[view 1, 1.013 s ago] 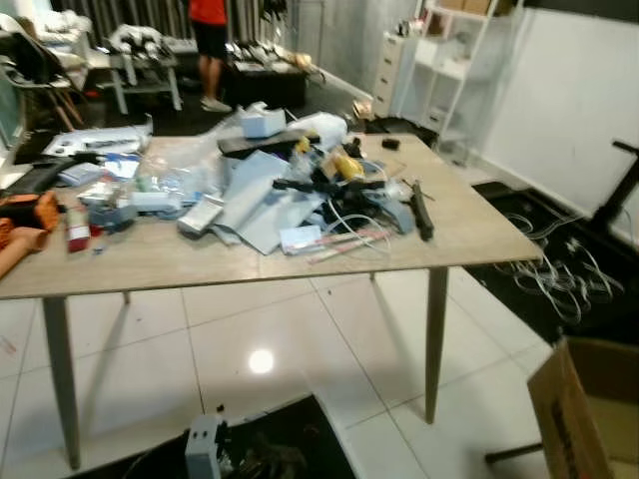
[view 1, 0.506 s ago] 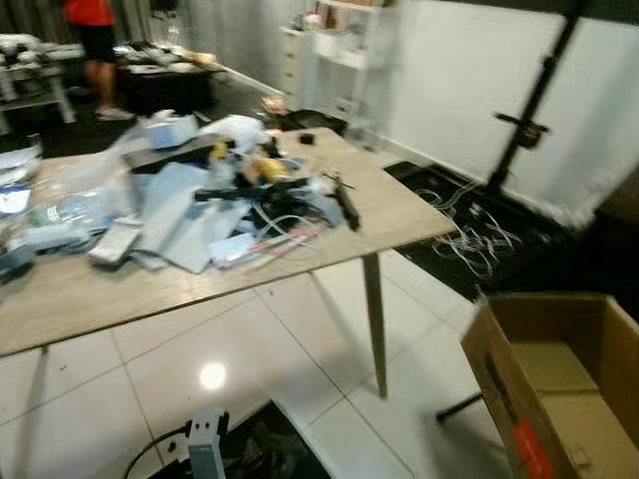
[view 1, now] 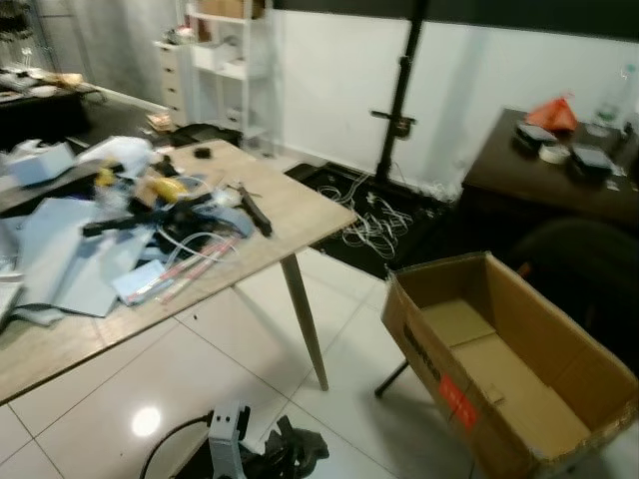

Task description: Picking trash to rubbish bin

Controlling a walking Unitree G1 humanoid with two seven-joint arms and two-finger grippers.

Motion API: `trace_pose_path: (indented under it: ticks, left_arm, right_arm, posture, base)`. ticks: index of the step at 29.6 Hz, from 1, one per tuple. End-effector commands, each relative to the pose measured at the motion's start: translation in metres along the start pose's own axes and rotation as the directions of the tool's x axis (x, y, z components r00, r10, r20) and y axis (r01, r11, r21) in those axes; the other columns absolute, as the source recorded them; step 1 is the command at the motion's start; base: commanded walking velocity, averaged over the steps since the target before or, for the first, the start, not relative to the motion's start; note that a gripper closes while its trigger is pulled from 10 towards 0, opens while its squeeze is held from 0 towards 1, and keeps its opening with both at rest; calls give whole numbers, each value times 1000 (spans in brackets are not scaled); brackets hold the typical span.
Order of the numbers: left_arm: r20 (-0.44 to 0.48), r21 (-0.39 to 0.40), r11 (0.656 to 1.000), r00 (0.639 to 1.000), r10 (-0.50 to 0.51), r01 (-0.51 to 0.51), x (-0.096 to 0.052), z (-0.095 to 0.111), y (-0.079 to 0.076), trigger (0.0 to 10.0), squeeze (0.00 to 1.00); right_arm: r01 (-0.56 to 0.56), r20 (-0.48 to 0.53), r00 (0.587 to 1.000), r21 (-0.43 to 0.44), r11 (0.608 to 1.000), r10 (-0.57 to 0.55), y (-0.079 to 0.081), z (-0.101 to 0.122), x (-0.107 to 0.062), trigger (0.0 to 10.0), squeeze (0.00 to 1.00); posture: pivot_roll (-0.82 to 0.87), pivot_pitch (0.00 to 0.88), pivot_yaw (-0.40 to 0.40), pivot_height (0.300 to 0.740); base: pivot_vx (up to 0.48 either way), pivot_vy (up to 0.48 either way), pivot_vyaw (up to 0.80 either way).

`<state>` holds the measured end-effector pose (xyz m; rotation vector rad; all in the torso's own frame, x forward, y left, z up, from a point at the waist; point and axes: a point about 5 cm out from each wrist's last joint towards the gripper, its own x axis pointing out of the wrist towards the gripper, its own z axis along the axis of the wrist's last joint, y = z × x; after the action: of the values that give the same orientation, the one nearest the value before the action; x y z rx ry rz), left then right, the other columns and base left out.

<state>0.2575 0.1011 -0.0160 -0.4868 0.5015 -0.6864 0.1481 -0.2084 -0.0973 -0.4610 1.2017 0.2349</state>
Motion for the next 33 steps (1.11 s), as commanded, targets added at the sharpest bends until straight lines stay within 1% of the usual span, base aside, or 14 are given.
trace_pose_path:
  ticks: [1, 5, 8, 11, 14, 15, 16, 17, 19, 20, 22, 25, 30, 33]
  left_arm:
    - [11, 35, 998, 999, -51, 51, 8, 4, -9, 10000, 0]
    - [27, 73, 994, 996, -86, 83, 15, 10, -17, 10000, 0]
    - [47, 83, 991, 993, -107, 103, 19, 15, -20, 10000, 0]
    - [86, 127, 982, 985, -148, 137, 25, 27, -28, 10000, 0]
    - [104, 147, 978, 981, -164, 148, 28, 32, -31, 10000, 0]
    - [142, 189, 969, 972, -187, 159, 32, 44, -37, 10000, 0]
    - [142, 189, 969, 972, -187, 159, 32, 44, -37, 10000, 0]
    - [184, 218, 961, 961, -208, 167, 35, 56, -42, 10000, 0]
    - [197, 228, 959, 957, -214, 168, 36, 59, -43, 10000, 0]
    - [216, 244, 957, 952, -215, 160, 37, 65, -45, 10000, 0]
    - [271, 305, 948, 946, -181, 94, 40, 80, -47, 10000, 0]
    - [325, 346, 937, 930, -174, 54, 41, 96, -50, 10000, 0]
    - [372, 396, 918, 909, -187, 27, 42, 109, -58, 10000, 0]
    - [387, 400, 916, 902, -191, 22, 42, 111, -60, 10000, 0]
  right_arm:
    - [12, -10, 1000, 6, 1000, -12, -2, -3, 0, 10000, 0]
    - [16, -9, 1000, 9, 1000, -16, -3, -3, 0, 10000, 0]
    - [18, -8, 1000, 11, 1000, -17, -3, -2, 0, 10000, 0]
    - [20, -6, 1000, 13, 1000, -20, -4, -2, 0, 10000, 0]
    - [20, -4, 1000, 14, 1000, -20, -4, -1, 0, 10000, 0]
    - [23, 7, 1000, 25, 999, -23, -5, 1, 0, 10000, 0]
    - [23, 7, 1000, 25, 999, -23, -5, 1, 0, 10000, 0]
    - [26, 19, 999, 36, 999, -27, -5, 4, 0, 10000, 0]
    - [27, 22, 999, 39, 999, -28, -6, 4, 0, 10000, 0]
    - [28, 27, 999, 42, 999, -29, -6, 6, 0, 10000, 0]
    - [30, 42, 999, 52, 998, -32, -7, 9, 0, 10000, 0]
    - [29, 51, 998, 55, 998, -32, -7, 12, 0, 10000, 0]
    - [24, 59, 998, 57, 998, -27, -5, 14, 0, 10000, 0]
    - [22, 61, 998, 57, 998, -26, -5, 15, 0, 10000, 0]
  posture:
    - [-113, 97, 34, 740]
    - [-114, 96, 35, 740]
    - [-115, 96, 36, 740]
    - [-113, 96, 34, 740]
    - [-113, 96, 34, 740]
    - [-113, 95, 33, 740]
    - [-113, 95, 33, 740]
    - [-113, 95, 33, 740]
    - [-113, 95, 33, 740]
    - [-117, 94, 33, 740]
    - [-117, 94, 33, 740]
    - [-119, 94, 33, 740]
    - [-119, 95, 35, 740]
    - [-119, 96, 36, 740]
  base:
    - [0, 0, -775]
    - [0, 0, -775]
    - [0, 0, -775]
    - [0, 0, -775]
    - [0, 0, -775]
    - [0, 0, -775]
    - [0, 0, -775]
    - [0, 0, -775]
    - [0, 0, -775]
    - [0, 0, -775]
    - [0, 0, -775]
    - [0, 0, -775]
    - [0, 0, -775]
    - [0, 0, -775]
